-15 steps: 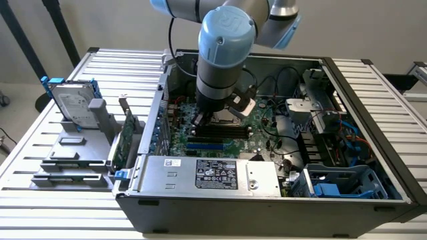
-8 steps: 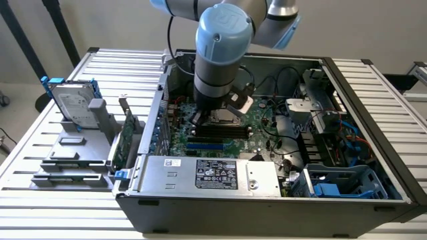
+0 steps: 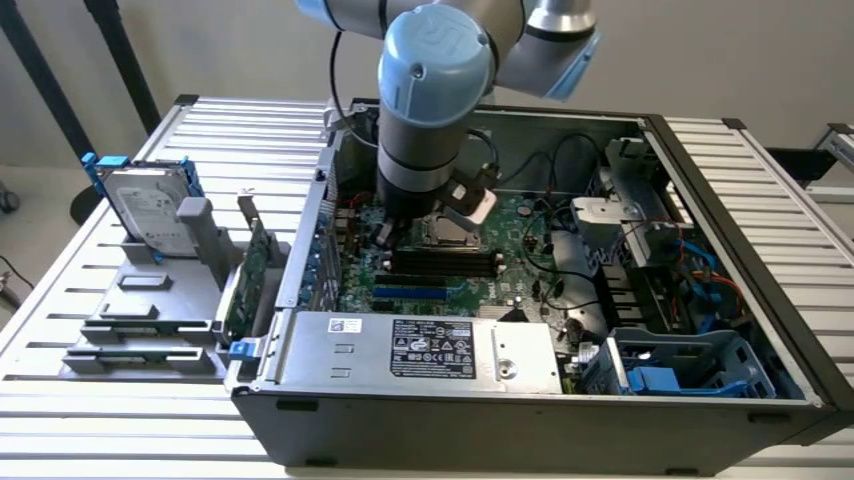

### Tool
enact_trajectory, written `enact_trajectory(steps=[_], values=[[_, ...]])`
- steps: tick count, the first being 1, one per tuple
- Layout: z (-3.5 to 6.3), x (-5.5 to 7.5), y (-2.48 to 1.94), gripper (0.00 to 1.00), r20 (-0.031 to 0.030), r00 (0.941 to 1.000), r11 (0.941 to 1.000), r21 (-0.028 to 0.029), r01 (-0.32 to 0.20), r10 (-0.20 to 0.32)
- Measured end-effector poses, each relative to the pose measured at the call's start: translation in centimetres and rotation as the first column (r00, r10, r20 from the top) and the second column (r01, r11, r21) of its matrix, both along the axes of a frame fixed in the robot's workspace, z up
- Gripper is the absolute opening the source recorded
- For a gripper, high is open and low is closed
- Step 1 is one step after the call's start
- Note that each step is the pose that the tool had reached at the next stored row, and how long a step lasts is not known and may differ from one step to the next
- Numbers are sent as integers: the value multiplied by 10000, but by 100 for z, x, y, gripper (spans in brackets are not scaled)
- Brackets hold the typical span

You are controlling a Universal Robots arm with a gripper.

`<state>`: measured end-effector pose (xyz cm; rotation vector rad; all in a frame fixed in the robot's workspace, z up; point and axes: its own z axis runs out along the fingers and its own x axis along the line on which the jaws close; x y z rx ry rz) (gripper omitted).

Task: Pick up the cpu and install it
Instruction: 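Install the first cpu locking lever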

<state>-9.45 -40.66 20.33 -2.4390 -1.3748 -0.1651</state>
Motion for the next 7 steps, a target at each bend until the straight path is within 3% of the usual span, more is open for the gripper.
enact_trajectory(steps=[7], values=[[0, -6, 0, 11, 0, 10000, 10000, 0, 0, 0]])
